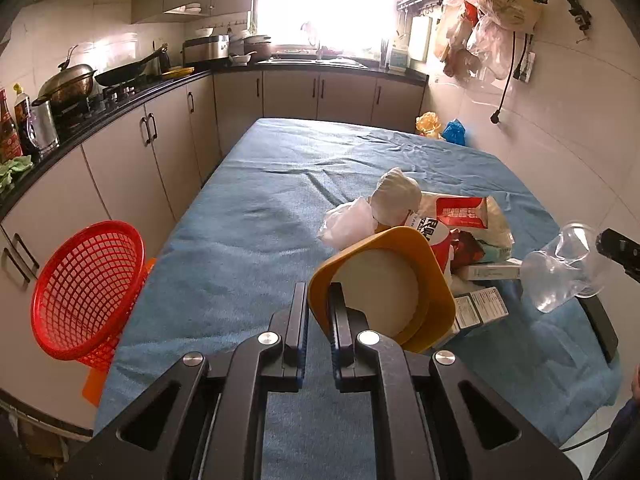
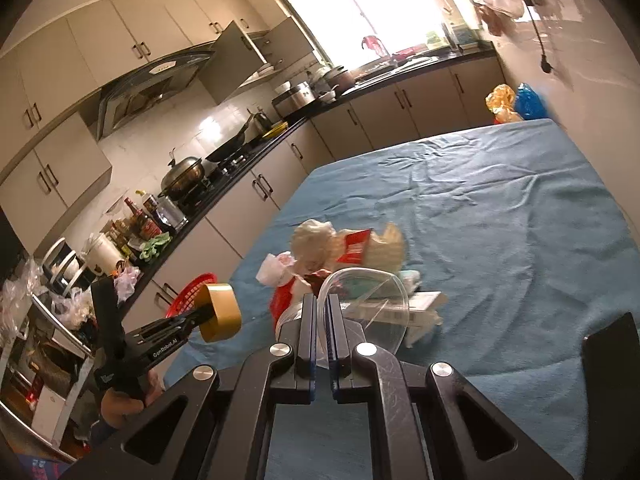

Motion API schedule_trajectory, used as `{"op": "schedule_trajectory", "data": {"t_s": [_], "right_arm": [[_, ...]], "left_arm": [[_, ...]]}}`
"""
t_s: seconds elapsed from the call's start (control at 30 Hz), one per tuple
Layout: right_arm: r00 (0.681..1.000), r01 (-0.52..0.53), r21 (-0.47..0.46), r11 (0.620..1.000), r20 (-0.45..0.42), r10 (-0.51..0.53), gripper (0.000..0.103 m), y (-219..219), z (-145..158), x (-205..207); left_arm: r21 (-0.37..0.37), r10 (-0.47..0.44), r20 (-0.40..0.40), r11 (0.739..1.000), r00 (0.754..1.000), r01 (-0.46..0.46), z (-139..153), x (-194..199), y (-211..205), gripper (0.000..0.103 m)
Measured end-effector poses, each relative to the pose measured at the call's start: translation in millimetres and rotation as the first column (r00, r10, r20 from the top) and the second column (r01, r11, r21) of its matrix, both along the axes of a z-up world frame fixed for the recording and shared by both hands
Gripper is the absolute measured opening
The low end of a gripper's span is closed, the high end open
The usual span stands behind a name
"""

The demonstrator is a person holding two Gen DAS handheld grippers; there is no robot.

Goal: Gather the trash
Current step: 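Carry the clear cup and yellow bowl with both tools over the red basket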

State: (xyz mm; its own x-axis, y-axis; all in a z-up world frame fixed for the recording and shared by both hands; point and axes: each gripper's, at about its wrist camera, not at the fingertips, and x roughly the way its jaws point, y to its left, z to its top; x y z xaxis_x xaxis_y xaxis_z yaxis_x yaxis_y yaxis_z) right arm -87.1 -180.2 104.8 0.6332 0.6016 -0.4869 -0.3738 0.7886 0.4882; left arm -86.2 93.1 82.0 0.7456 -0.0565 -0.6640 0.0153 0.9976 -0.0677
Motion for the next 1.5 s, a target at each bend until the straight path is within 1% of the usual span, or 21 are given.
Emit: {"op": "schedule_trajectory", "data": {"t_s": [0.27,0.47,0.77,0.93,1.13,1.33,1.5], "right_arm": [[0.998,-0.053,-0.006,0.999,0.027,0.053,0.006,25.0,9.0,1.7],[0.994,-0.105,-0.008,0.994,0.031,0.105,0.006,52.6,13.1,7.7],[0.979,-0.202,-0.012,0.979,0.009,0.202,0.006,108.6,15.7,27.2],[0.967,-0.256,-0.020,0.966,-0.003,0.256,0.006,151.1,18.8,37.4],[0.948,-0.318,-0.033,0.947,-0.010,0.318,0.006,202.9,24.5,49.1],[0.924,-0.382,-0.043,0.923,-0.036,0.381,0.006,265.2,22.3,61.1],[0.911,-0.412,-0.052,0.910,-0.052,0.410,0.006,310.4,16.1,70.8]], "left_arm": [[0.009,0.017,0.039,1.000,0.999,-0.018,9.7,-11.6,4.3,0.009],[0.014,0.057,0.054,0.998,0.997,-0.058,13.9,-17.2,15.2,0.009],[-0.002,0.157,0.067,0.988,0.985,-0.157,19.6,-29.5,60.1,0.009],[-0.018,0.232,0.071,0.973,0.970,-0.231,21.8,-37.6,97.0,0.009],[-0.024,0.323,0.068,0.946,0.944,-0.322,20.8,-47.0,142.7,0.009],[-0.030,0.411,0.047,0.912,0.911,-0.410,13.2,-54.2,187.7,0.009],[-0.030,0.453,0.020,0.891,0.891,-0.452,1.6,-55.4,214.6,0.009]]}}
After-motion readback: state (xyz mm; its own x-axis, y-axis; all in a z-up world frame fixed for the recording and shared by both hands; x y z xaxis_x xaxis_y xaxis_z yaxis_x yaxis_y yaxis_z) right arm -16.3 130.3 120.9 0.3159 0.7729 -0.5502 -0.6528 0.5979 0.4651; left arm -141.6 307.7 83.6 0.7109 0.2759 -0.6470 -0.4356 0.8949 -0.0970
